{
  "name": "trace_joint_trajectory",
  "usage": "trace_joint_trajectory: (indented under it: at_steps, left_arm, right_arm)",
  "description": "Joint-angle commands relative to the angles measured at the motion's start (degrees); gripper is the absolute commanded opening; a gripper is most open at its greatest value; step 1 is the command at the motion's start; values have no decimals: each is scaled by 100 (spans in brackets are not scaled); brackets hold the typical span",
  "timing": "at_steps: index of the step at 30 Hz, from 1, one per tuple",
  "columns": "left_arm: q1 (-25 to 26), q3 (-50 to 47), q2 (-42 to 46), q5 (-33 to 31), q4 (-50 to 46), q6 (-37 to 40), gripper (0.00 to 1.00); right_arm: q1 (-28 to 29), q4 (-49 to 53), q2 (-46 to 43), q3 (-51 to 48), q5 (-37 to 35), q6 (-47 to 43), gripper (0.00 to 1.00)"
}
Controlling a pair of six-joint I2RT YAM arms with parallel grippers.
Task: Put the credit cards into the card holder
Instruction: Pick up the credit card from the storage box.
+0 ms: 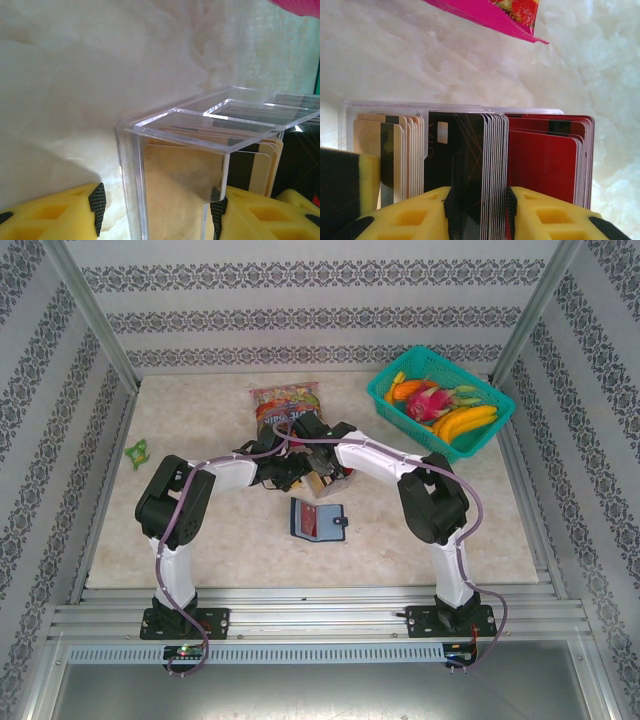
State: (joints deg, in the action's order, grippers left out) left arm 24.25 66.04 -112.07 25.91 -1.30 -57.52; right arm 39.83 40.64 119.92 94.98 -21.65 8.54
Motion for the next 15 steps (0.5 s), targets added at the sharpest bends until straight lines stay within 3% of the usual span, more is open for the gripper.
trace_joint_trajectory:
  at_steps: [1,9,15]
  left_arm:
    - [-61,-69,-96,20,166,-55,59]
    - [-61,-203,-70,1,216,-58,56]
    - [-60,-223,-22,-16,177,-18,55]
  right_arm:
    - [61,189,170,178,-503,-200,36]
    - [81,190,99,146,-673,-206,27]
    - [94,199,45,183,-674,-214,27]
